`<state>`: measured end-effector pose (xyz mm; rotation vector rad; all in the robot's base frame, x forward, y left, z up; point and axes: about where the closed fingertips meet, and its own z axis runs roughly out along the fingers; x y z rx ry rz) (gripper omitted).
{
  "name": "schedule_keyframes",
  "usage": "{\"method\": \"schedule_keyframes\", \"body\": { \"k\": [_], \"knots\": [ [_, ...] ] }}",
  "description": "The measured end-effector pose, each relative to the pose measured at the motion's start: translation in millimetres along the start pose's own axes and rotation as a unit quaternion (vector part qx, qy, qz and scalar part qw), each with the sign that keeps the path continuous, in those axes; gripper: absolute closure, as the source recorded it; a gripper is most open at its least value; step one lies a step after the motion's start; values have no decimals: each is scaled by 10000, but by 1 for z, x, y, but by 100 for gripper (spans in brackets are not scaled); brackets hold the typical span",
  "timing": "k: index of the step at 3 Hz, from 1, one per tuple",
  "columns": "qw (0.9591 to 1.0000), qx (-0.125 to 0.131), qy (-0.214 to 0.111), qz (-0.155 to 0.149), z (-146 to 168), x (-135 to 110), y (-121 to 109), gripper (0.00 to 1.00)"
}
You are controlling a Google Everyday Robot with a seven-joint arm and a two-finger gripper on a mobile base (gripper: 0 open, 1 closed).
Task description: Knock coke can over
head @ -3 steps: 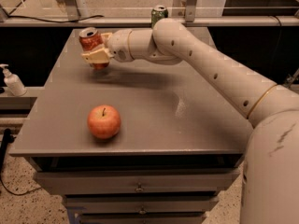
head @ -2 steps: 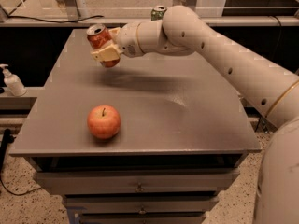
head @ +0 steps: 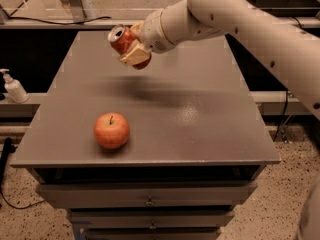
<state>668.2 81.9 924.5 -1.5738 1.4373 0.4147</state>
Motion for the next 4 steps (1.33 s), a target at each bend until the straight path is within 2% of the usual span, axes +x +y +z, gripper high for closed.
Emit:
{"method": "schedule_keyframes", "body": {
  "k": [1, 2, 3, 4],
  "knots": [
    [9920, -320, 833, -889, -23, 19, 5, 100],
    [9700, -895, 1507, -1686, -43, 44, 17, 100],
    [9654, -1081, 1577, -1771, -44, 50, 25, 100],
    [9659, -1283, 1353, -1796, -25, 56, 36, 100]
  ]
}}
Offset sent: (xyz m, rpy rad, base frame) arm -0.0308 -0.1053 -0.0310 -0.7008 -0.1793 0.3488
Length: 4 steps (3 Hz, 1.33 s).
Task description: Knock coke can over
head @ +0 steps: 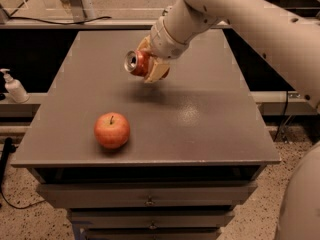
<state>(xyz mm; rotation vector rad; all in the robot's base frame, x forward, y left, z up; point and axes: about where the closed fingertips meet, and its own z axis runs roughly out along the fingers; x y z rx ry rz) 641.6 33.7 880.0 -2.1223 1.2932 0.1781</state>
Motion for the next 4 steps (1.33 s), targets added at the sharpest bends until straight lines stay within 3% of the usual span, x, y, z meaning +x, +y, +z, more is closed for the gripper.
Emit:
{"method": "schedule_keyframes", "body": {
  "k": [1, 2, 3, 4],
  "knots": [
    [9979, -291, -20, -572, 23, -15, 10, 100],
    [9772, -539, 499, -1994, 30, -25, 20, 100],
    [9384, -627, 1028, -3239, 20, -34, 19, 100],
    [8997, -862, 1311, -4074, 16, -37, 15, 100]
  ]
}}
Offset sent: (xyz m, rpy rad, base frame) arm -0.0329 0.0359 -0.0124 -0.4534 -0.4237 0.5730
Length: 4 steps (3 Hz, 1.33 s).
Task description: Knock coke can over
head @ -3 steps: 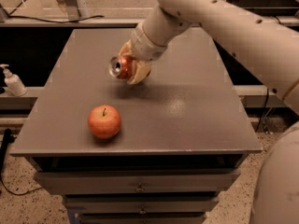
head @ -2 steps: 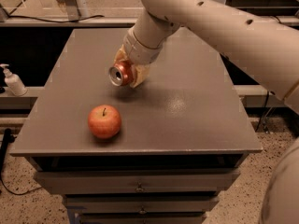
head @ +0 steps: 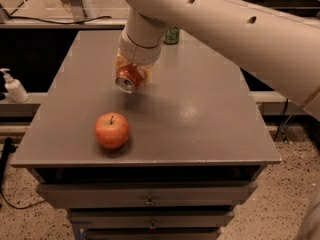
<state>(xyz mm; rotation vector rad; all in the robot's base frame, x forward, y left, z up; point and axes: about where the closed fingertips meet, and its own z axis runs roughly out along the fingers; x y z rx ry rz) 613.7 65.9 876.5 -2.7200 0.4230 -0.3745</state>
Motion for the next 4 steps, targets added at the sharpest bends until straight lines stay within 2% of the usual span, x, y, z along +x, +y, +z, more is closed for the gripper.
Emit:
{"method": "schedule_keyframes", "body": {
  "k": [1, 2, 3, 4],
  "knots": [
    [9962, -566, 17, -665, 8, 3, 3, 100],
    [9894, -1141, -81, -895, 15, 8, 14, 100],
    [9829, -1573, -204, -940, 22, 11, 25, 82],
    [9783, -1816, -304, -947, 28, 11, 33, 59]
  ]
}}
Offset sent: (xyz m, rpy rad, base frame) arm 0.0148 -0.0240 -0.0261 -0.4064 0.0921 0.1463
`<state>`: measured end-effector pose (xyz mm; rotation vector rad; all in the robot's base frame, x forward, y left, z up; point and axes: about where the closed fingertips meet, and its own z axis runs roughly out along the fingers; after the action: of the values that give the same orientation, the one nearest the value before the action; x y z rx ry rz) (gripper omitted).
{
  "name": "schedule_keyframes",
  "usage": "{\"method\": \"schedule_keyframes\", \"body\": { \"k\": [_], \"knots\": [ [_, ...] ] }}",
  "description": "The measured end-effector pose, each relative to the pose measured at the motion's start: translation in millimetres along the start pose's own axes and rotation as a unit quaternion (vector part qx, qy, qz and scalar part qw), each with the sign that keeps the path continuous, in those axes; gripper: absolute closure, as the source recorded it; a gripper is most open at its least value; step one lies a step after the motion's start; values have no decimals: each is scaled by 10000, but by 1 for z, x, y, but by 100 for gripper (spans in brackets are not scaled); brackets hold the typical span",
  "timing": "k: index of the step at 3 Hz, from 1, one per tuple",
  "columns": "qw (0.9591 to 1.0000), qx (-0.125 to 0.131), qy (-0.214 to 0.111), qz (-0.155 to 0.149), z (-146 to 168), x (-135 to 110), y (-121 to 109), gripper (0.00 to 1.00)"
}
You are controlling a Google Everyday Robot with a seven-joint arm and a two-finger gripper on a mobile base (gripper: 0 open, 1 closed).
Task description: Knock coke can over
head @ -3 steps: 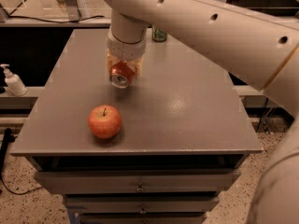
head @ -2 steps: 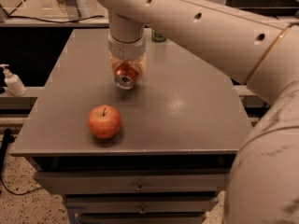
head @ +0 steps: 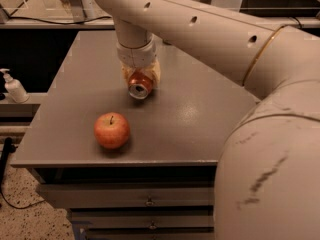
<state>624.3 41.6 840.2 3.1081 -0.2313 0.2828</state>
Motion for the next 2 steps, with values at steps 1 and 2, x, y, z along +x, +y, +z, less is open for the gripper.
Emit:
{"method": "schedule_keyframes", "body": {
  "k": [1, 2],
  "knots": [
    [9999, -138, -77, -16, 6, -2, 3, 36],
    [9997, -229, -109, -25, 10, -3, 5, 13]
  ]
}}
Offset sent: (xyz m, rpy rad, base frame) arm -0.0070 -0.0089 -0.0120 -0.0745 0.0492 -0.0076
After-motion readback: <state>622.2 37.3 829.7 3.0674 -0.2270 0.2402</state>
